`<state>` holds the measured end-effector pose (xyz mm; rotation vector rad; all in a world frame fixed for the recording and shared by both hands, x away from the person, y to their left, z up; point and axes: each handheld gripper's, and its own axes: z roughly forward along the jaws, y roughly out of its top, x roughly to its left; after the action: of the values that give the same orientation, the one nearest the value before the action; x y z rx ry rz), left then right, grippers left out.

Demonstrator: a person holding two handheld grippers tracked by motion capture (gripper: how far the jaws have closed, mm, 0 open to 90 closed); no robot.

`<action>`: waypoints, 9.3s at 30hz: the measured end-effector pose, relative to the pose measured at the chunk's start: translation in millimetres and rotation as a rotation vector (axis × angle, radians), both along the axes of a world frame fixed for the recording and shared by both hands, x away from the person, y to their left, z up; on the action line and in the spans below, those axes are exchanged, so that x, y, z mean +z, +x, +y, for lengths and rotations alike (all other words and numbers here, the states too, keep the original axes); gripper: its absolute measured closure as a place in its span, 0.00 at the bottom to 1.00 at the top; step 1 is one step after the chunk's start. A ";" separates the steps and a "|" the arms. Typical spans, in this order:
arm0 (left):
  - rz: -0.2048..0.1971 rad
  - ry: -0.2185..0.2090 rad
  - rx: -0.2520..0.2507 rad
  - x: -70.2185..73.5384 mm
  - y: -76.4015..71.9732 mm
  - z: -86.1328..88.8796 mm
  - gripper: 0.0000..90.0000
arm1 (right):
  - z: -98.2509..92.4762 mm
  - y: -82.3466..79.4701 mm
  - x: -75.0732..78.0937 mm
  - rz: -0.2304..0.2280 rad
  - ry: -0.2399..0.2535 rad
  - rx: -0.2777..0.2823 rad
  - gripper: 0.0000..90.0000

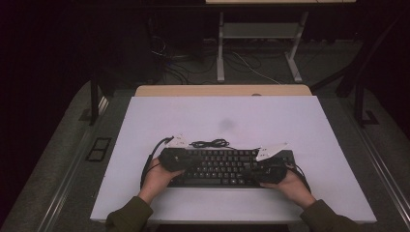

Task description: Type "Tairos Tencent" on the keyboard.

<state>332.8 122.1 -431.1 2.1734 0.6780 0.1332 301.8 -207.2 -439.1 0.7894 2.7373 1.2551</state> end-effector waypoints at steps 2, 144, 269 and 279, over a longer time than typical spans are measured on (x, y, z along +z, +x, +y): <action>0.001 0.001 0.002 -0.4 -0.2 -0.9 1.00 | 0.0 0.0 0.0 0.000 0.000 0.000 0.99; -0.044 -0.070 0.085 5.7 -25.2 74.6 1.00 | 29.4 34.0 22.1 -0.083 0.192 -0.079 0.24; -0.079 -0.093 0.053 7.0 -19.7 33.4 0.04 | 58.2 45.3 19.3 -0.068 0.194 -0.066 0.42; -0.077 -0.091 0.049 5.9 -19.5 33.2 0.04 | 62.2 43.8 17.8 -0.063 0.155 -0.032 0.70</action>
<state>313.3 155.3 -425.2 2.0551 0.6805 0.2064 345.6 -145.0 -421.3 0.7875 2.5929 1.4729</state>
